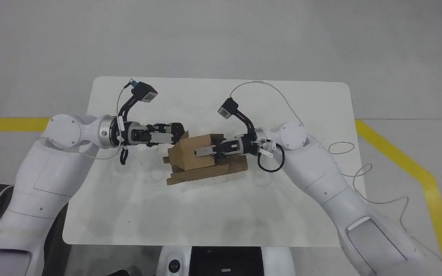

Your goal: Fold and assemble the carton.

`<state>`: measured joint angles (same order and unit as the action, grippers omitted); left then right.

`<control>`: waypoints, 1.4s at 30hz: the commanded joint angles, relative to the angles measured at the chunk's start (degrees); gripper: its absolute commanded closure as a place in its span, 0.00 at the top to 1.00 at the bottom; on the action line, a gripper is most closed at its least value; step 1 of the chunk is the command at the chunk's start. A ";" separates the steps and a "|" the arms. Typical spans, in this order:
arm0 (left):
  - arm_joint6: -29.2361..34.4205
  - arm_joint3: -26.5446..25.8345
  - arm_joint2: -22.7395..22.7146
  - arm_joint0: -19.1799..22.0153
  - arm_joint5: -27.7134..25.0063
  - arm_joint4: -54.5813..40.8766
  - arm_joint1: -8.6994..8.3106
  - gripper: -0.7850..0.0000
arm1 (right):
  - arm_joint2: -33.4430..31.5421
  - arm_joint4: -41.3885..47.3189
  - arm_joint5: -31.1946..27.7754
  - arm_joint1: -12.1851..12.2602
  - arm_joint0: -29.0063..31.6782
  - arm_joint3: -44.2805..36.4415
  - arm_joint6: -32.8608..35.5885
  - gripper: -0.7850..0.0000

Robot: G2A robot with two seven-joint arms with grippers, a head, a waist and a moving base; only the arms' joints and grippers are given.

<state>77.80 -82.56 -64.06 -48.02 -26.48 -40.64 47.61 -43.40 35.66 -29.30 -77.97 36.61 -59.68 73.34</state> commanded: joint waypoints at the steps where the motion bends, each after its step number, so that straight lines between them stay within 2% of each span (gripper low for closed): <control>1: 0.06 -0.07 -0.06 -0.04 0.06 0.01 0.08 1.00 | 0.24 0.27 -0.05 -0.26 -0.15 0.43 0.23 0.00; 13: -0.37 0.30 -0.93 -0.07 -0.37 1.86 0.37 1.00 | -1.92 -1.50 -1.50 -0.37 -0.68 2.54 -1.37 0.00; 31: 0.33 -3.97 -1.93 -2.60 0.33 2.54 0.38 1.00 | -7.79 -9.61 -2.43 1.19 2.64 -3.11 -12.04 0.00; 42: 0.87 -5.37 -2.61 -3.81 0.87 2.62 0.34 1.00 | -10.36 -13.36 -1.32 1.98 4.33 -6.70 -15.39 0.00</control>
<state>78.62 -87.77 -66.65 -51.72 -25.67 -38.06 47.95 -53.63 22.54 -30.63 -76.01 40.86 -66.16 58.29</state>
